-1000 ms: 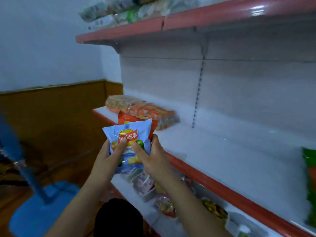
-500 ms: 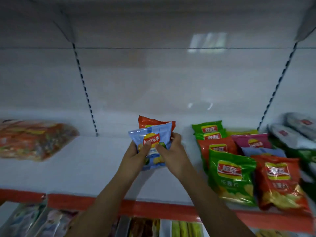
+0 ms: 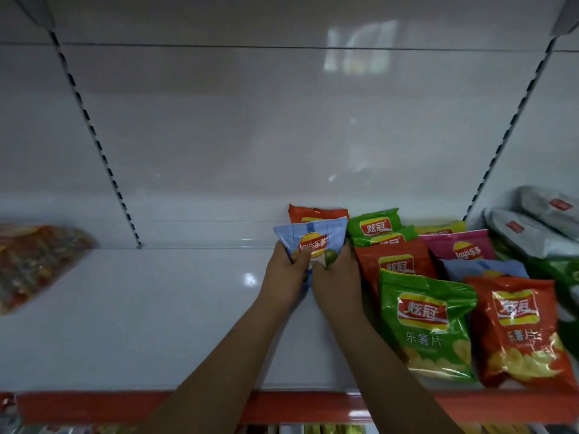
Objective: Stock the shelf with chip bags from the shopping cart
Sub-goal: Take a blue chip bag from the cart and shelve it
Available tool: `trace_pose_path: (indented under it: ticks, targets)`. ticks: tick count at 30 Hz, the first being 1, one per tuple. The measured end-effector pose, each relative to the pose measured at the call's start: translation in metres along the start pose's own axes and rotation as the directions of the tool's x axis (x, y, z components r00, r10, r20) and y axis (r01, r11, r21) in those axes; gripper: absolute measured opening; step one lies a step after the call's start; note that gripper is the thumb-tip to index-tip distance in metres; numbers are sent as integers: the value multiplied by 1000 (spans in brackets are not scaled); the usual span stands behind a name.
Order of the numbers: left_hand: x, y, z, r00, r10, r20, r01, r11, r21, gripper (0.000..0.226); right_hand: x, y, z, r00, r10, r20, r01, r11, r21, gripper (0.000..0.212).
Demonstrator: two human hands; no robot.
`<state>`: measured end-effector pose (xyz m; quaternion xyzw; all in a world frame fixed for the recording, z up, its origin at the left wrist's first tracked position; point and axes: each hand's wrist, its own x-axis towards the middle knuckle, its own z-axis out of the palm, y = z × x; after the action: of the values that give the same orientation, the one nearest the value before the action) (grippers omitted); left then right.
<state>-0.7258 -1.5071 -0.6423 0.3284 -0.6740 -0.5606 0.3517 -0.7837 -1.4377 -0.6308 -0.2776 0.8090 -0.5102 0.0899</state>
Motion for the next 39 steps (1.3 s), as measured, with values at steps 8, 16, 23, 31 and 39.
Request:
trace_pose_path:
  ticks: [8,16,23,31,39]
  targets:
    - [8,1,9,993,-26,115,14,994,108,42,-13,8,13,999,4,-44,-2,1000,27,69]
    - [2,15,-4,972,-161,173,141,982,125,40,-22,12,3,1000,25,-3,-25,999,31,66]
    - [-31,27,-42,984,-158,-79,173,953,250,60,-56,-10,8,996,-40,77,27,986,164,77]
    - [-122,37,-156,920,92,-382,-29,985,168,58,-138,-77,41,907,-350,236,252,897,363,56]
    - [-285,40,-285,660,110,-743,83,972,218,40,-279,-141,113,541,-614,575,271,774,572,54]
